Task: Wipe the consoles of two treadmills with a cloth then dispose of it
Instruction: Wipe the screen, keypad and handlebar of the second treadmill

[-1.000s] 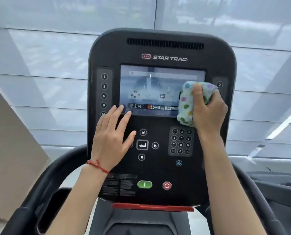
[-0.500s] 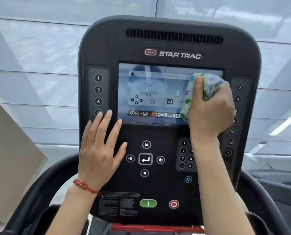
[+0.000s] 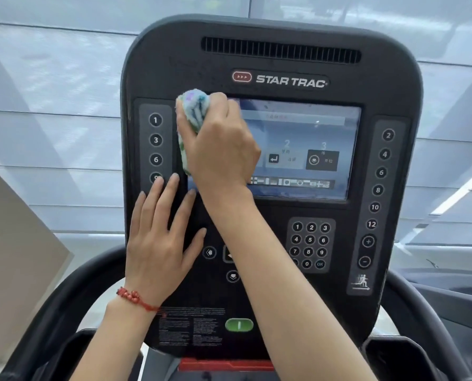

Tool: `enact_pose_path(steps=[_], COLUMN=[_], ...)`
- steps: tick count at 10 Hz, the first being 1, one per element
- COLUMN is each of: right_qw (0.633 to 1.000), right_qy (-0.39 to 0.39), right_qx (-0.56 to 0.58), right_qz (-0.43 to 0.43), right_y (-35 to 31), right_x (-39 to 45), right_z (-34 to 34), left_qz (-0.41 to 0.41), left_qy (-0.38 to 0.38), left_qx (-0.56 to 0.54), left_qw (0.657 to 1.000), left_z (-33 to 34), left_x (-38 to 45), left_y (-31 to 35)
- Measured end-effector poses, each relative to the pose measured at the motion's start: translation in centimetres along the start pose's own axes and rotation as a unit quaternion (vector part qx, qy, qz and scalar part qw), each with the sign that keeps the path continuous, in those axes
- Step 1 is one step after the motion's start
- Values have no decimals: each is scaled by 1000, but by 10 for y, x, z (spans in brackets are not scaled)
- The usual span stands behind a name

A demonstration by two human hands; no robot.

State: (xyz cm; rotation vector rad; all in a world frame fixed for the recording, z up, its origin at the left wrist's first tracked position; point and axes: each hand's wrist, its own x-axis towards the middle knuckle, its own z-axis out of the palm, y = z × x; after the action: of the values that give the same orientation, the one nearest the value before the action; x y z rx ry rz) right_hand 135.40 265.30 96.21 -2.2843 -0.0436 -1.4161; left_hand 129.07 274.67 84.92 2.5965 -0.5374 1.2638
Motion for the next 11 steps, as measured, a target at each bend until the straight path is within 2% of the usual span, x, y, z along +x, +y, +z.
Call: enact_pose_path(steps=[1,2,3,4,5,7,8,11], right_qw=[999,999,1000,996,987,973,978,999], right_qy=[0,5,19,-9,14,57,64,-22], right_qx=[-27,-26,-20,-47,-49,-61,-38,15], right_qz=[-38,-33,14,78,149,213,196,37], right_y=[16,41,71,104,136,130,104,0], right_x=[10,17,22,25,23,8,-10,-40], right_z=[-7,-19,-39,-63,-88,-88,-74,-9], left_qz=[4,2,0,1,-1,-7,-2,-1], left_qy=[-3,-7,-12,-16,-14,-9,-8,-10], left_qx=[7,10,15,14,13,16,7,-35], left_qw=[1000,1000,1000,1000,1000,1000,1000,999], left_z=[-2,-3,-3,-2,-1,0,0,-8], left_x=[0,-1,-1,0,-1,-1,-1,-21], left_y=[0,0,0,-1,-1,0,-1,-6])
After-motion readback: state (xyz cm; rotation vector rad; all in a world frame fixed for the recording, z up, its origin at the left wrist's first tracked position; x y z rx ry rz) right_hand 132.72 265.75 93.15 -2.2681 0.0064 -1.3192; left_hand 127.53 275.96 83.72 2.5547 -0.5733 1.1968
